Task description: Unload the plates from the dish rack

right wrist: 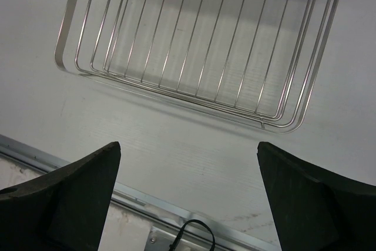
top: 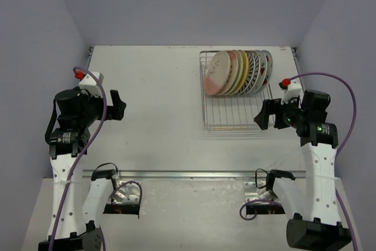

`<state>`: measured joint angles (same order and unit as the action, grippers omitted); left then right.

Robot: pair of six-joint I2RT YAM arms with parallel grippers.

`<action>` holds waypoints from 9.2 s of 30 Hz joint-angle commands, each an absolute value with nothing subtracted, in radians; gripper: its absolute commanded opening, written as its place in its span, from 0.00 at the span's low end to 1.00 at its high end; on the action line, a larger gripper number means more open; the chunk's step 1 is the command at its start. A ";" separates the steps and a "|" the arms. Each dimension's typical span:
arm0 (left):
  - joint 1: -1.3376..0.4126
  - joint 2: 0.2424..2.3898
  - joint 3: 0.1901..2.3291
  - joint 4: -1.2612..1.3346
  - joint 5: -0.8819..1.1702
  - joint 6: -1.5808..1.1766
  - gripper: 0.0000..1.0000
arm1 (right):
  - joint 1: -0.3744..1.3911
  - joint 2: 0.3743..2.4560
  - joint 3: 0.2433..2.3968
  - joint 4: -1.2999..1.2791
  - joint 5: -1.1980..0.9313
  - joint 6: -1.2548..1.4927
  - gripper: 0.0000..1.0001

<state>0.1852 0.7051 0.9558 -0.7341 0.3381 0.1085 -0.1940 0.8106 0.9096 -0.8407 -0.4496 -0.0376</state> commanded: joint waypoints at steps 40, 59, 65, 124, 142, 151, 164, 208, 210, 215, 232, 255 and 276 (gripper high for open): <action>0.196 1.010 1.046 -0.534 0.142 0.043 1.00 | 0.259 1.888 1.918 -0.794 -0.016 0.258 0.56; 0.195 1.033 1.003 -0.492 0.095 0.052 1.00 | 0.339 2.133 2.045 -0.832 0.176 0.385 0.50; 0.196 1.044 0.995 -0.480 0.090 0.051 1.00 | 0.342 2.162 2.056 -0.839 0.170 0.390 0.29; -0.051 1.059 0.935 -0.047 1.117 -0.328 0.92 | 0.353 1.519 1.494 -0.214 -1.204 0.605 0.00; -0.035 1.102 0.854 0.231 1.266 -0.638 0.00 | 0.416 1.557 1.464 -0.253 -1.136 0.576 0.25; 0.225 1.131 0.813 0.322 1.240 -0.774 0.00 | 0.409 1.563 1.462 -0.346 -0.947 0.525 0.99; 0.311 1.602 1.083 0.003 0.922 -0.506 0.00 | 0.400 1.496 1.431 -0.463 -0.546 0.417 0.99; 0.250 2.103 1.490 -0.326 0.099 -0.112 0.55 | 0.391 1.494 1.401 -0.480 -0.491 0.392 0.99; 0.239 2.095 1.477 -0.326 0.064 -0.101 0.55 | 0.391 1.483 1.396 -0.483 -0.473 0.386 0.99; 0.209 2.032 1.447 -0.325 -0.056 -0.071 0.58 | 0.391 1.439 1.377 -0.489 -0.405 0.358 0.99; 0.183 1.318 1.149 -0.211 0.351 -0.046 0.84 | 0.305 1.453 1.345 -0.520 0.010 0.292 0.84; 0.120 1.068 0.956 -0.193 0.301 -0.023 0.96 | 0.314 1.610 1.555 -0.462 0.219 0.330 0.62; 0.120 1.092 0.951 -0.170 0.272 -0.044 0.97 | 0.316 1.876 1.758 -0.549 0.305 0.311 0.60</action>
